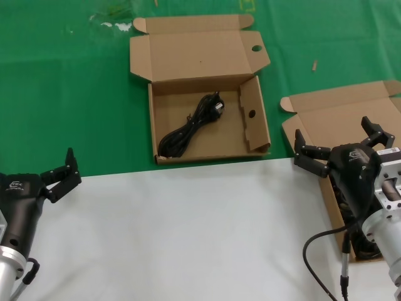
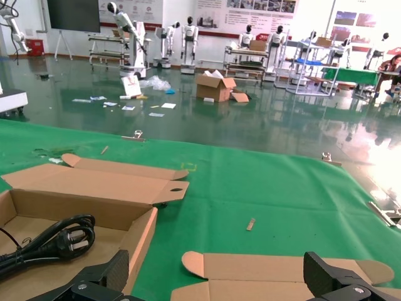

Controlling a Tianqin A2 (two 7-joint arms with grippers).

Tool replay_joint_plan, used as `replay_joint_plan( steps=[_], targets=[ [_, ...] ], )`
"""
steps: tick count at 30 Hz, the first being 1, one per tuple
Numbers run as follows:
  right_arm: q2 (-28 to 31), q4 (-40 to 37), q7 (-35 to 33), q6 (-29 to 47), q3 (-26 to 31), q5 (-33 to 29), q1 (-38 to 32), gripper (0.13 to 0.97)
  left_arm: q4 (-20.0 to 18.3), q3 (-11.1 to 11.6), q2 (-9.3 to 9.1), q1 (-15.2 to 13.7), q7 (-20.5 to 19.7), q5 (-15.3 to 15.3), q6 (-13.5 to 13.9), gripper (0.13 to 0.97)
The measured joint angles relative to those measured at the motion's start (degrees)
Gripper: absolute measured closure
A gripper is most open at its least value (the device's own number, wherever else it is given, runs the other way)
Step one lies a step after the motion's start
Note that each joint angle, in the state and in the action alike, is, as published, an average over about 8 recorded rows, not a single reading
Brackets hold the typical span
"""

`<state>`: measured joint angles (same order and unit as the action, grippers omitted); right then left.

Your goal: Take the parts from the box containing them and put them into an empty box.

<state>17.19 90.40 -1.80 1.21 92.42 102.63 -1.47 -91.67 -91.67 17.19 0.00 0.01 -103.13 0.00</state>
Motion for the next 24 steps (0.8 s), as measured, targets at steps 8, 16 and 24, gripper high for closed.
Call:
replay_joint_plan(
  steps=[8,16,24],
  targets=[
    [0.0,0.0,0.0,0.0,0.0,0.0,0.0,0.129,0.0,0.0,0.0,0.0,0.01,0.0,0.0,0.132],
    [0.0,0.0,0.0,0.0,0.0,0.0,0.0,0.129,0.0,0.0,0.0,0.0,-0.01,0.0,0.0,0.132],
    [0.0,0.0,0.0,0.0,0.0,0.0,0.0,0.129,0.0,0.0,0.0,0.0,-0.01,0.0,0.0,0.132]
  ],
)
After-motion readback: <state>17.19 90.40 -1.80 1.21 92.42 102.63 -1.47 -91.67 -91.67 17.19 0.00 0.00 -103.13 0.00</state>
